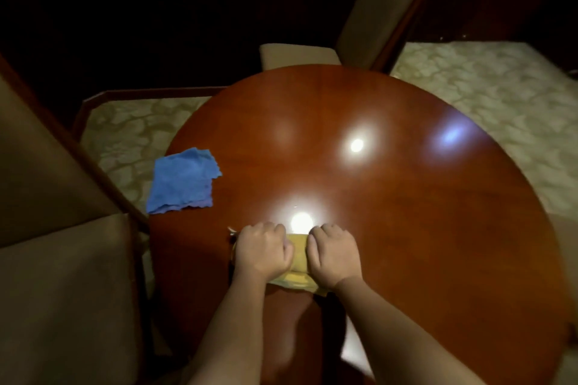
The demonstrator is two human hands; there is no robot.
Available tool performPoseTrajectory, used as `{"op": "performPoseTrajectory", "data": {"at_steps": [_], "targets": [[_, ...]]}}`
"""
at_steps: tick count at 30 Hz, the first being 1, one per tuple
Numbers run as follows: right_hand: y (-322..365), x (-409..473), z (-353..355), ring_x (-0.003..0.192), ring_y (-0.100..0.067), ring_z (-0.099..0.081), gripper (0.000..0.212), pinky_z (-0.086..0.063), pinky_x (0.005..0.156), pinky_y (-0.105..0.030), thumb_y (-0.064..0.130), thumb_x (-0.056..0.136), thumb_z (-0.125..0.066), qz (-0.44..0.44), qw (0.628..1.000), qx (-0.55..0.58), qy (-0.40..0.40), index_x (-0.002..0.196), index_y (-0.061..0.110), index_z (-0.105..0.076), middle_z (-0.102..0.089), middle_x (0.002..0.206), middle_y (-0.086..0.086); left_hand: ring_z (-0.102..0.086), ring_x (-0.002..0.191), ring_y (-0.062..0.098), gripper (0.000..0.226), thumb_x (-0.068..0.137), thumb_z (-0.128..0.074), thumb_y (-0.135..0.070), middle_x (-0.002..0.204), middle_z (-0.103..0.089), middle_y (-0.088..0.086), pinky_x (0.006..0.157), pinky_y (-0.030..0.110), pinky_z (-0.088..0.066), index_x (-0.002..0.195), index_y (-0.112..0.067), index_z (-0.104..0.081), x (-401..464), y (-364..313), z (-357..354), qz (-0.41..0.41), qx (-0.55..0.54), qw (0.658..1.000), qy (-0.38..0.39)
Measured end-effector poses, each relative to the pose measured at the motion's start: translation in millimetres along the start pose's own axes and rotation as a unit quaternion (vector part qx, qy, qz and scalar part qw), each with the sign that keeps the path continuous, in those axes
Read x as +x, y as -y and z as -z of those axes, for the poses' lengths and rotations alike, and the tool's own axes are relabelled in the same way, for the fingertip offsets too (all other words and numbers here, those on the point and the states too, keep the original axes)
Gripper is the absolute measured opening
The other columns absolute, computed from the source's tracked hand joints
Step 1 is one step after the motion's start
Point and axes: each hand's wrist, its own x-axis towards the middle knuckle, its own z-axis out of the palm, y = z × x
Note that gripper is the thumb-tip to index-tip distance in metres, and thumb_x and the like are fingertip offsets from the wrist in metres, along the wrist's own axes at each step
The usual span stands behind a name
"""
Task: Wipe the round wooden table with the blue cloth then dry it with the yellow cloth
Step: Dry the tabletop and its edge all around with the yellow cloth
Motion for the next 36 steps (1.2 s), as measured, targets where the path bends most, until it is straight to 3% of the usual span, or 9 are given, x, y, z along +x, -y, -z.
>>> {"op": "performPoseTrajectory", "data": {"at_steps": [7,12,21,27,36], "targets": [[-4.3,22.7,-9.3,0.051,-0.025,-0.045,0.026,-0.019,0.056,-0.028,0.028,0.080,-0.044,-0.029,0.999,-0.011,-0.035,0.061,0.013,-0.053,-0.048,0.056,-0.002,-0.049,0.041,0.026,0.026,0.070,-0.039,-0.027,0.047,-0.049,0.004,0.041,0.024,-0.035,0.052,-0.012,-0.052,29.1,15.6,-20.3,-0.027,-0.017,0.998,-0.048],[-25.7,72.0,-17.4,0.050,-0.028,-0.047,0.027,-0.023,0.052,-0.029,0.027,0.081,-0.043,-0.013,0.998,-0.001,-0.068,0.061,0.013,-0.053,-0.048,0.056,-0.004,-0.048,0.043,0.028,0.024,0.071,-0.041,-0.026,0.050,-0.048,0.005,0.041,0.028,-0.034,0.054,-0.012,-0.050,77.1,26.3,-31.2,-0.035,-0.029,0.992,-0.121],[-53.2,134.4,-32.0,0.052,-0.030,-0.050,0.030,-0.029,0.050,-0.031,0.030,0.082,-0.040,-0.016,0.996,-0.012,-0.089,0.062,0.012,-0.053,-0.052,0.057,-0.006,-0.050,0.041,0.027,0.031,0.075,-0.036,-0.026,0.048,-0.052,0.007,0.042,0.024,-0.034,0.053,-0.010,-0.052,142.7,33.4,-39.3,-0.034,-0.017,0.988,-0.149],[-40.8,112.3,-23.0,0.051,-0.030,-0.050,0.031,-0.028,0.051,-0.031,0.030,0.082,-0.038,-0.006,0.998,-0.020,-0.066,0.063,0.012,-0.054,-0.053,0.057,-0.007,-0.050,0.042,0.026,0.037,0.076,-0.032,-0.028,0.048,-0.054,0.007,0.042,0.023,-0.033,0.054,-0.010,-0.055,108.2,21.5,-30.1,0.020,-0.018,0.993,-0.115],[-16.0,1.3,6.8,0.051,-0.028,-0.047,0.027,-0.024,0.052,-0.030,0.029,0.080,-0.043,-0.015,1.000,-0.008,-0.019,0.061,0.012,-0.052,-0.048,0.057,-0.005,-0.050,0.039,0.024,0.031,0.070,-0.036,-0.030,0.046,-0.051,0.004,0.041,0.023,-0.037,0.051,-0.013,-0.055,6.0,-12.7,-17.5,0.002,-0.026,0.999,-0.047]]}}
